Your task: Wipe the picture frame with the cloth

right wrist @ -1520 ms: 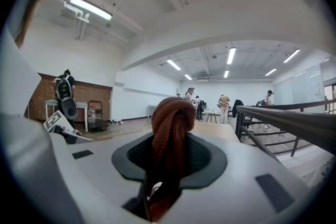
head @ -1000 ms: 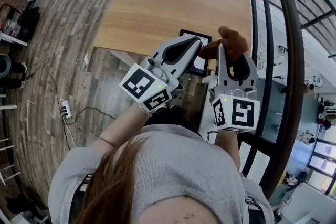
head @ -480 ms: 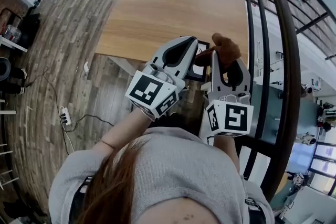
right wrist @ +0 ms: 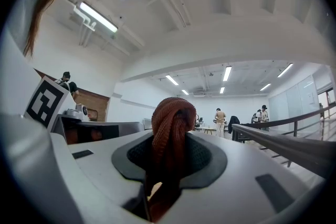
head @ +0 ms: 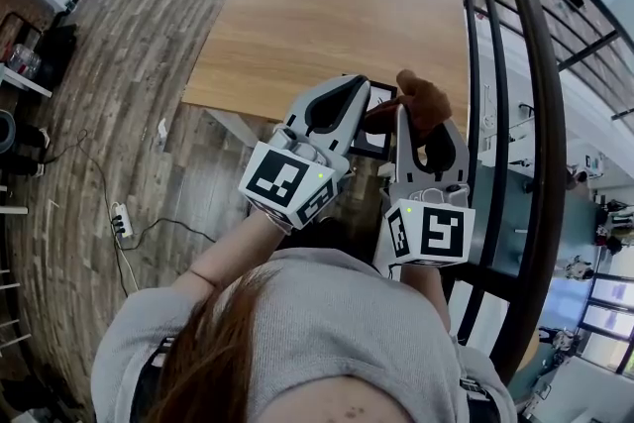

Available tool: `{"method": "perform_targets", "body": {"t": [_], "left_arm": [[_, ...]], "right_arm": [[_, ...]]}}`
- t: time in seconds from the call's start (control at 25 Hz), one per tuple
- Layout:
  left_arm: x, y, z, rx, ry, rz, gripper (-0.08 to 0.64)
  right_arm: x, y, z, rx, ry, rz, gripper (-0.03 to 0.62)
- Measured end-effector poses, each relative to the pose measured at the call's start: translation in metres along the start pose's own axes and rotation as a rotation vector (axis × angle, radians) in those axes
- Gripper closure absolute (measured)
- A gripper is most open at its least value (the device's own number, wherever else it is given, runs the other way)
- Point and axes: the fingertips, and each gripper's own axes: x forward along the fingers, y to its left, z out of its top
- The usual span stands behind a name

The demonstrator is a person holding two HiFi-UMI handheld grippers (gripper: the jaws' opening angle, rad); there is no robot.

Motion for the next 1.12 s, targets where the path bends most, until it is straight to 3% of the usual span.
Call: {"method": "perform_targets", "body": {"t": [0.28, 0.6, 1.12], "left_arm": [[-0.013, -0.008, 0.001, 0.006, -0.012, -0.015, 0.552], [-0.064, -0.035, 0.009, 0.021, -0.033, -0.008, 0.552], [-0.167, -0.148, 0.000, 0.046, -0.054, 0.084, 0.552]], "right_arm": [[-0.016, 0.009, 0.006, 0.003, -0.021, -0.016, 0.459], [-0.066, 0.036, 0.007, -0.001, -0.045, -0.030, 0.459], [-0.221, 0.061, 0.018, 0.001, -0.057, 0.015, 0.459]]}}
